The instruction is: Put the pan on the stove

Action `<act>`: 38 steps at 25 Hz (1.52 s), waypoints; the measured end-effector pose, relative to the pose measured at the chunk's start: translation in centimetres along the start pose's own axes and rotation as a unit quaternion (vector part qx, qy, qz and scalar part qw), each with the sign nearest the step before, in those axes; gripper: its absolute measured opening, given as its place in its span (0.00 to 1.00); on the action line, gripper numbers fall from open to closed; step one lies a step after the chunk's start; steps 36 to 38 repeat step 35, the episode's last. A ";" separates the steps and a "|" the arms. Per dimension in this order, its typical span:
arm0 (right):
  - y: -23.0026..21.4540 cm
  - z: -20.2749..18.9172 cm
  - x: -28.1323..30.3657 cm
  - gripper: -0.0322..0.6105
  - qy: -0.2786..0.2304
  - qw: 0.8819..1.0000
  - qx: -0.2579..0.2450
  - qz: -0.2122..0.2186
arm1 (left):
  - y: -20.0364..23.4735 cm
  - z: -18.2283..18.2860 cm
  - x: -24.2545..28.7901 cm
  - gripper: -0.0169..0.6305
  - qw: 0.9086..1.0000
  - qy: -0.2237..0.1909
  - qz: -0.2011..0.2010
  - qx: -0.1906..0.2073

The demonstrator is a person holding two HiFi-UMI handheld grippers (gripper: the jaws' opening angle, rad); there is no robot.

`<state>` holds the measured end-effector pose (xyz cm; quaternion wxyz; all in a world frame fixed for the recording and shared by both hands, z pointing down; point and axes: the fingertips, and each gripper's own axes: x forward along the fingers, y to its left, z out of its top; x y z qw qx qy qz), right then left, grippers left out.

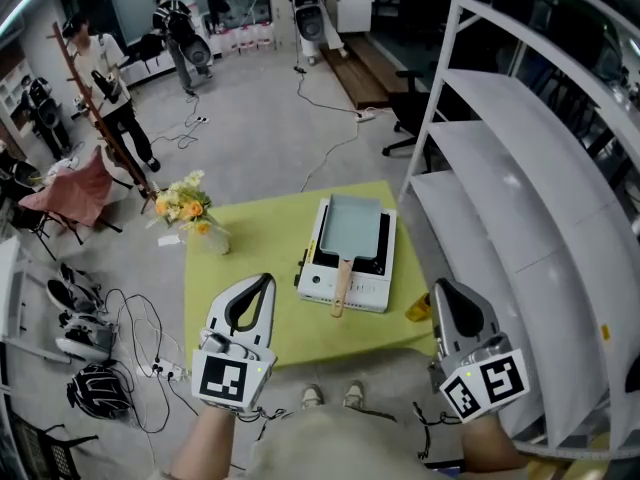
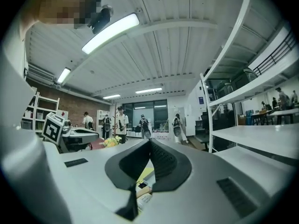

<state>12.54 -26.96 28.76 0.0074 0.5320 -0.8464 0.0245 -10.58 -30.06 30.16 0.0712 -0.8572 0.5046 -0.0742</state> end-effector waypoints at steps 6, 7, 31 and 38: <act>0.0 -4.3 -0.4 0.06 0.045 0.999 0.027 -0.005 | -2.2 -2.8 0.1 0.04 1.000 0.020 -0.021 -0.009; 0.0 -5.0 -0.4 0.06 0.052 0.998 0.024 -0.005 | -2.4 -3.4 0.1 0.04 0.999 0.026 -0.024 -0.009; -1.1 -9.8 0.6 0.06 0.119 0.992 0.033 -0.007 | -2.3 -7.8 1.2 0.04 0.995 0.087 -0.037 -0.019; -1.2 -9.5 0.9 0.06 0.117 0.993 0.034 -0.011 | -2.6 -8.0 1.6 0.04 0.994 0.096 -0.047 -0.017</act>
